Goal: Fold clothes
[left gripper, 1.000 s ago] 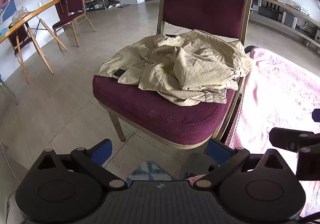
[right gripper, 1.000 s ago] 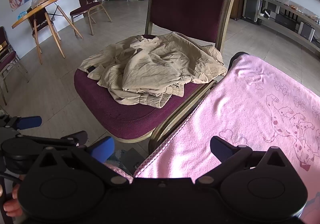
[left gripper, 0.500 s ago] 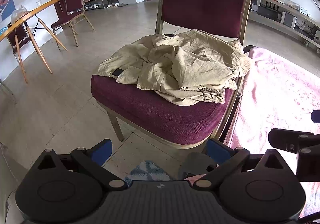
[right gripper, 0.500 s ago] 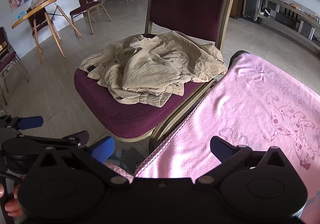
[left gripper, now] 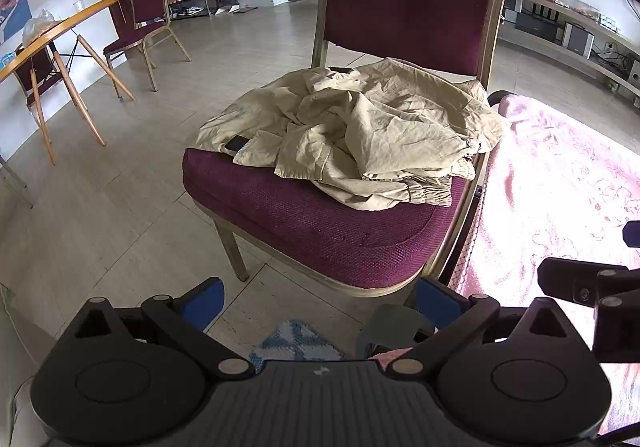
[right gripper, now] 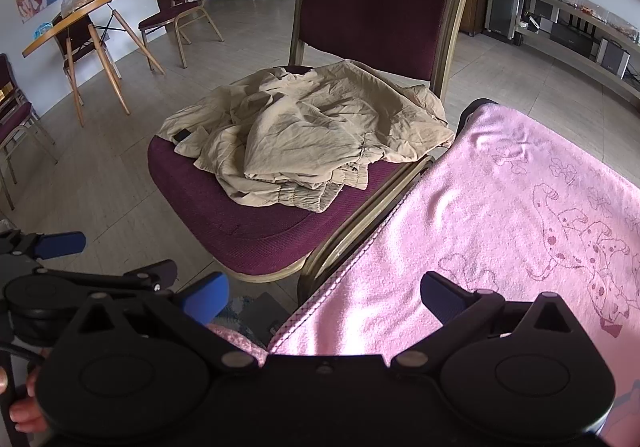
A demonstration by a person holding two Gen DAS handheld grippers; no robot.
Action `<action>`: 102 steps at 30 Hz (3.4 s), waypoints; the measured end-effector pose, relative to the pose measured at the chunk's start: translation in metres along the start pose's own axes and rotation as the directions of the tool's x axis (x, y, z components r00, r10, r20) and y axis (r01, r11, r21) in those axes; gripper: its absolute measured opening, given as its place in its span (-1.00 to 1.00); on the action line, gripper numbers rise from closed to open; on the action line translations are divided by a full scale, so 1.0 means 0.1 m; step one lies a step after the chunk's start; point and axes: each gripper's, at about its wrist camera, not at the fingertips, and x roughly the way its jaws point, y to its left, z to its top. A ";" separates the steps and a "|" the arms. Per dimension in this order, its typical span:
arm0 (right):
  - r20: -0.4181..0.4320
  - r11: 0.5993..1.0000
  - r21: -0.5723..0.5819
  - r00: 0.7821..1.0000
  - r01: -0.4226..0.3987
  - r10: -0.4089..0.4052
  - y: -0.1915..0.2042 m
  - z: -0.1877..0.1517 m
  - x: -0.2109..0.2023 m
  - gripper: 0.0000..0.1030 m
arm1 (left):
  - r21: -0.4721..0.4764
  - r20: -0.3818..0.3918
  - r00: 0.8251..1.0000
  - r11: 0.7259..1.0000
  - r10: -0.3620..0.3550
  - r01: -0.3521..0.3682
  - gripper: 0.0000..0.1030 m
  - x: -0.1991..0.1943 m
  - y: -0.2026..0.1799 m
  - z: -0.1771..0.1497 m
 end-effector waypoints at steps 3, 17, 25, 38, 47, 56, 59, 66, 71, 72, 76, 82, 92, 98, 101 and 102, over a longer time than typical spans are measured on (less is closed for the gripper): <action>-0.003 1.000 0.002 1.000 -0.001 0.001 -0.01 0.01 0.01 1.00 | -0.004 -0.001 1.000 1.000 -0.003 0.003 0.99 0.01 0.01 0.00; 0.073 0.965 0.217 0.988 -0.146 0.133 -0.65 0.52 0.45 1.00 | -0.124 -0.040 0.996 0.989 -0.081 0.075 0.48 0.53 0.30 0.11; -0.016 0.876 0.438 0.973 -0.201 0.232 -0.96 0.82 1.43 0.11 | -0.199 -0.060 0.990 0.973 -0.130 0.116 0.18 0.88 0.48 0.17; 0.236 0.856 0.484 0.969 -0.180 0.070 -0.81 1.09 1.55 -0.91 | -0.204 -0.052 0.993 0.974 -0.109 0.097 0.16 0.96 0.53 0.19; 0.644 0.753 0.457 0.760 -0.473 0.086 -1.10 1.26 -0.52 -0.92 | -0.113 0.112 0.986 0.985 -0.120 0.132 0.17 0.11 0.46 0.23; 0.863 0.800 0.401 0.477 -0.446 -0.167 -1.42 0.72 -2.81 -0.92 | 0.113 0.235 0.922 0.951 -0.306 0.287 0.18 -0.71 -0.16 0.27; 0.836 0.848 0.458 0.453 -0.267 -0.309 -1.46 0.62 -3.30 -0.92 | 0.193 0.216 0.899 0.920 -0.380 0.342 0.19 -0.81 -0.54 0.28; 0.651 0.854 0.489 0.578 0.176 -0.492 -1.51 0.88 -3.38 -0.91 | 0.301 0.084 0.860 0.836 -0.503 0.459 0.20 -0.69 -1.35 0.06; 0.508 0.896 0.394 0.764 0.206 -0.398 -1.25 1.14 -2.32 -0.88 | 0.317 0.003 0.898 0.852 -0.440 0.416 0.20 -0.41 -1.33 -0.17; 0.471 0.910 0.373 0.807 0.182 -0.355 -1.13 1.16 -2.09 -0.85 | 0.319 -0.011 0.908 0.859 -0.419 0.400 0.20 -0.35 -1.28 -0.21; 0.259 0.926 0.374 0.965 -0.051 -0.051 -0.72 1.16 -1.25 -0.13 | 0.327 -0.048 0.943 0.886 -0.331 0.328 0.20 -0.14 -1.07 -0.30; 0.255 0.907 0.386 0.964 -0.171 0.073 -0.62 0.78 -1.44 0.26 | 0.300 -0.110 0.931 0.882 -0.348 0.365 0.22 -0.05 -1.10 -0.36; 0.361 0.760 0.623 0.930 -0.183 -0.073 -1.75 -0.49 -2.24 0.41 | 0.210 -0.244 0.835 0.814 -0.492 0.541 0.23 0.07 -1.58 -0.46; 0.323 0.607 0.769 0.942 -0.202 -0.096 -2.37 -1.60 -2.07 0.42 | -0.007 -0.325 0.812 0.860 -0.484 0.510 0.22 0.68 -2.05 -0.49; 0.261 0.532 0.827 0.962 -0.180 -0.080 -2.61 -2.07 -1.69 0.40 | -0.086 -0.265 0.843 0.882 -0.468 0.463 0.38 0.82 -2.05 -0.45; 0.243 0.510 0.843 0.967 -0.171 -0.077 -2.67 -2.21 -1.57 0.40 | -0.109 -0.243 0.847 0.881 -0.473 0.461 0.40 0.86 -2.04 -0.44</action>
